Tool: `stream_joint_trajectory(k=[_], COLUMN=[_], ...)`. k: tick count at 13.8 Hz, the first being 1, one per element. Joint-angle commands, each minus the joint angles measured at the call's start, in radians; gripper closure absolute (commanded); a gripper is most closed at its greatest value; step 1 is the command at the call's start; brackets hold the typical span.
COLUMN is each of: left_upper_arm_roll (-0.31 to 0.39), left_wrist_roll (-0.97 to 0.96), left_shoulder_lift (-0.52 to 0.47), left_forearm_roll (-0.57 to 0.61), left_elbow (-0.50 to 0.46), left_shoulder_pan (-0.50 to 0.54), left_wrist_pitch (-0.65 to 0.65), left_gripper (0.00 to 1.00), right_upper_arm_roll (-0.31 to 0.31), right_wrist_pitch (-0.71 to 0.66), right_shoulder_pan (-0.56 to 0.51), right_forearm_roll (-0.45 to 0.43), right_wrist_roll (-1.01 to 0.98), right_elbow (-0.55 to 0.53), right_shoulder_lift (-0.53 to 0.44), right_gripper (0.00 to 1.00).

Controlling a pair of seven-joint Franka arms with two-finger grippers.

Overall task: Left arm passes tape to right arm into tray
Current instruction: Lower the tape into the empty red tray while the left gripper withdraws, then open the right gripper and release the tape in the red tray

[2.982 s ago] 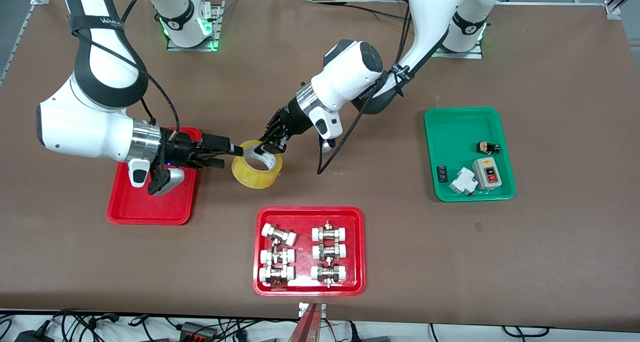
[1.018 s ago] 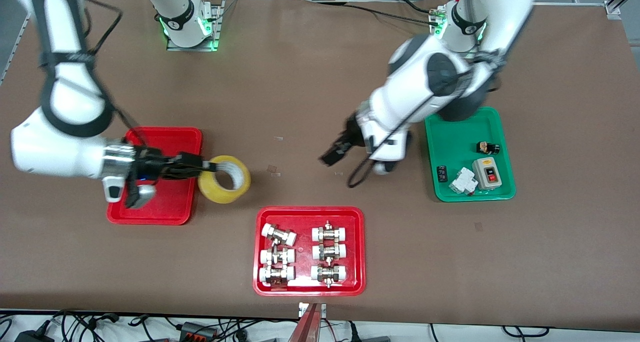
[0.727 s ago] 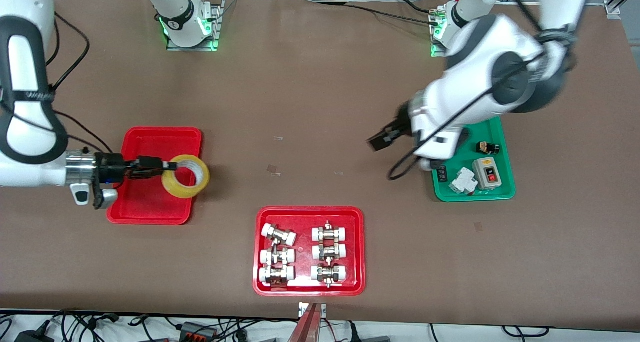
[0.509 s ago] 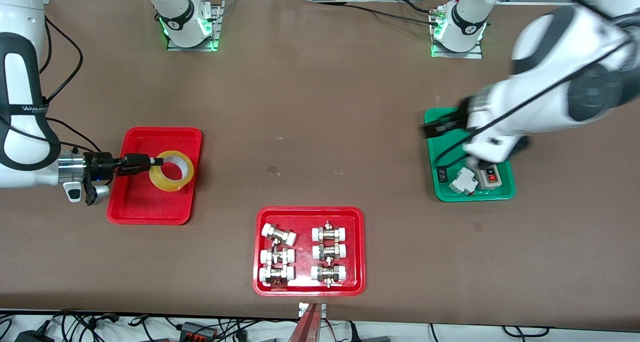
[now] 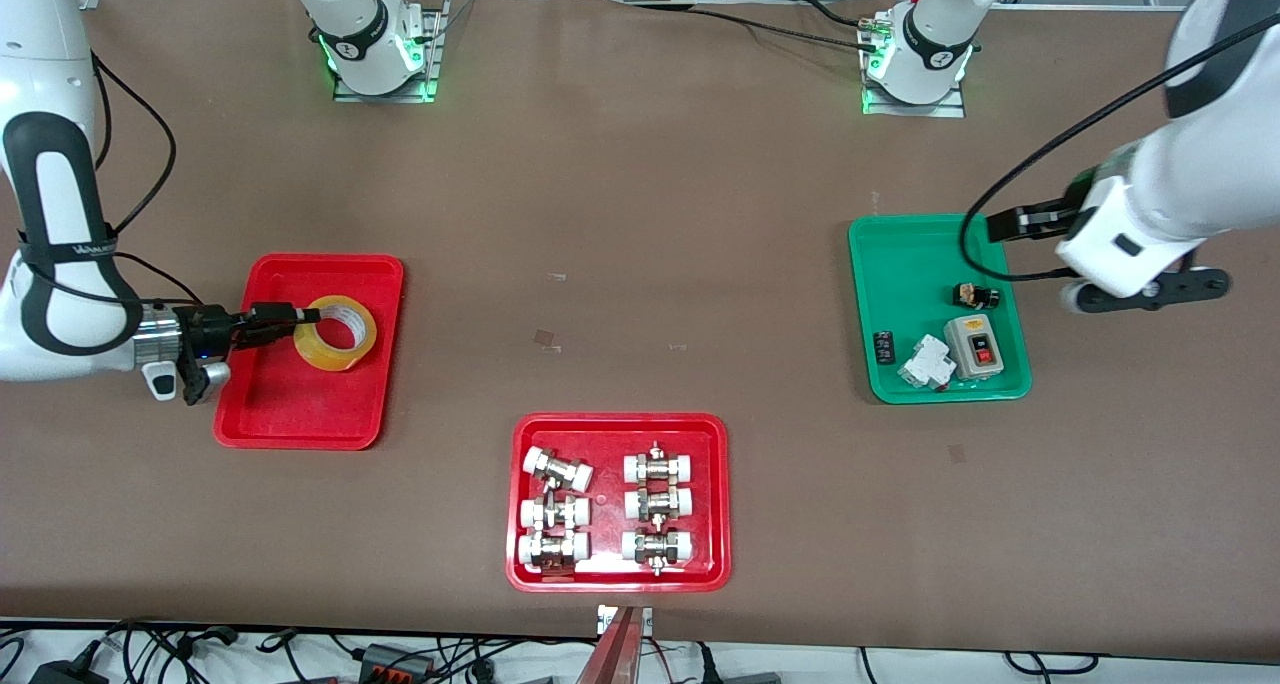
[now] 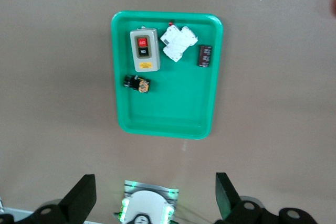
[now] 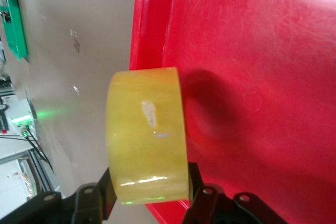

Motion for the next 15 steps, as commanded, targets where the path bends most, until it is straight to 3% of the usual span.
stream_joint_trajectory(k=[1,3,4,9,12,15], left_upper_arm_roll=[0.065,0.140,0.143,0.134,0.131,0.111], left_wrist_roll=[0.144,0.153,0.153,0.155,0.153,0.146], left_shoulder_lift=[-0.093,-0.213,-0.242,-0.240,-0.235,-0.235], left_forearm_roll=[0.003,-0.017,-0.020,-0.075,-0.085,-0.088], left_elbow=[-0.133,-0.301,-0.345,-0.334,-0.334,-0.336], left_shoulder_pan=[0.008,-0.038,-0.043,-0.037,-0.045,-0.042], left_wrist_pitch=[0.103,0.222,0.238,0.243,0.260,0.255], left_gripper=[0.00,0.00,0.00,0.00,0.00,0.00], right_upper_arm_roll=[0.014,0.012,0.012,0.011,0.011,0.014], right_wrist_pitch=[0.073,0.162,0.217,0.387,0.374,0.244], right_shoulder_pan=[0.023,0.068,0.094,0.152,0.181,0.214], right_forearm_roll=[-0.085,-0.192,-0.238,-0.402,-0.513,-0.555], right_wrist_roll=[-0.033,-0.042,-0.042,0.053,0.287,0.503], right_elbow=[0.012,0.003,-0.021,-0.123,-0.179,-0.222], right_shoulder_lift=[-0.008,-0.034,-0.063,-0.219,-0.381,-0.549], right_gripper=[0.00,0.00,0.00,0.00,0.00,0.00])
